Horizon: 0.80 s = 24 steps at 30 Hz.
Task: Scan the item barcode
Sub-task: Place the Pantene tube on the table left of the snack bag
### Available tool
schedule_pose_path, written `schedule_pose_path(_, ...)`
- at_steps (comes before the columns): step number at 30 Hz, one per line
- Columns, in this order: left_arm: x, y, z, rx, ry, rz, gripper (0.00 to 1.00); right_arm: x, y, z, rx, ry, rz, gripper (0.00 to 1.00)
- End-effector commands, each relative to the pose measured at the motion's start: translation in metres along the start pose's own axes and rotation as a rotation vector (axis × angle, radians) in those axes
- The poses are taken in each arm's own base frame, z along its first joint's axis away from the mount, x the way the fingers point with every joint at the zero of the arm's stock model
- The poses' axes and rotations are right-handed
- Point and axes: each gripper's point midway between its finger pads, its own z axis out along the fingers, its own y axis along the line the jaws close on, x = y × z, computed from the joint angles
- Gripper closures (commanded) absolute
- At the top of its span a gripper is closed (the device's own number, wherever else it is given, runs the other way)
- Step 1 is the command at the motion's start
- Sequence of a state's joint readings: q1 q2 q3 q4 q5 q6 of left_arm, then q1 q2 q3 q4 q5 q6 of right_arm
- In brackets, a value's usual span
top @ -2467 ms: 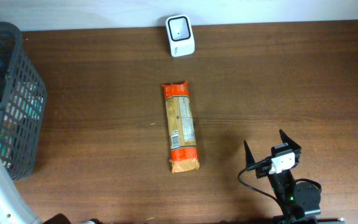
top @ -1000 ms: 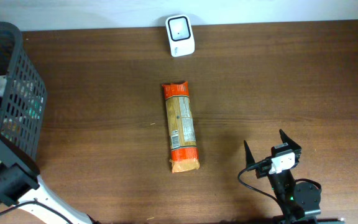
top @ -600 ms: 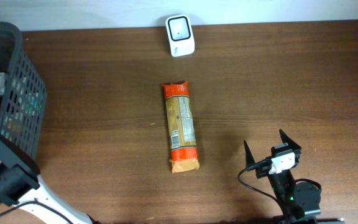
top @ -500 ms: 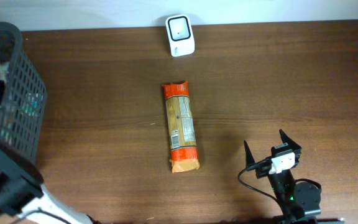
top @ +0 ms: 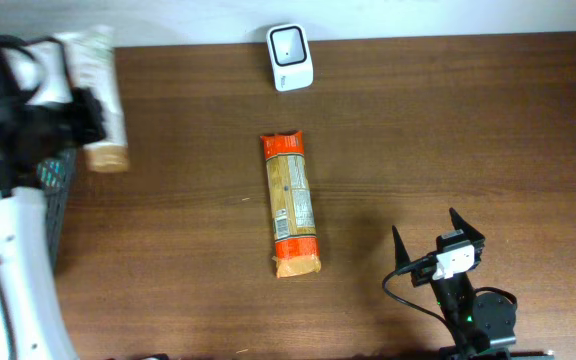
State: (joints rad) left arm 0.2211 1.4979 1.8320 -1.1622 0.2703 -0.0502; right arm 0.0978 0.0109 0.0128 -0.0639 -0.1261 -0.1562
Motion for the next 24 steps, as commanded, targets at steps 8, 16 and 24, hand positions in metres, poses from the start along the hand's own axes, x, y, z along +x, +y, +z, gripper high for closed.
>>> schedule_pose_path(8, 0.157, -0.059, 0.147, 0.137, 0.342, -0.016, 1.0, 0.002, 0.0, 0.0, 0.001, 0.002, 0.008, 0.01)
schedule_pose_path(16, 0.235, -0.104, 0.2, 0.213, 0.427, 0.074, 1.0, 0.002, 0.0, 0.0, 0.001, 0.002, 0.008, 0.01)
schedule_pose_path(24, 0.266, -0.127, 0.218, 0.245, 0.51, 0.054, 0.68, 0.002, 0.0, 0.0, 0.001, 0.002, 0.008, 0.01)
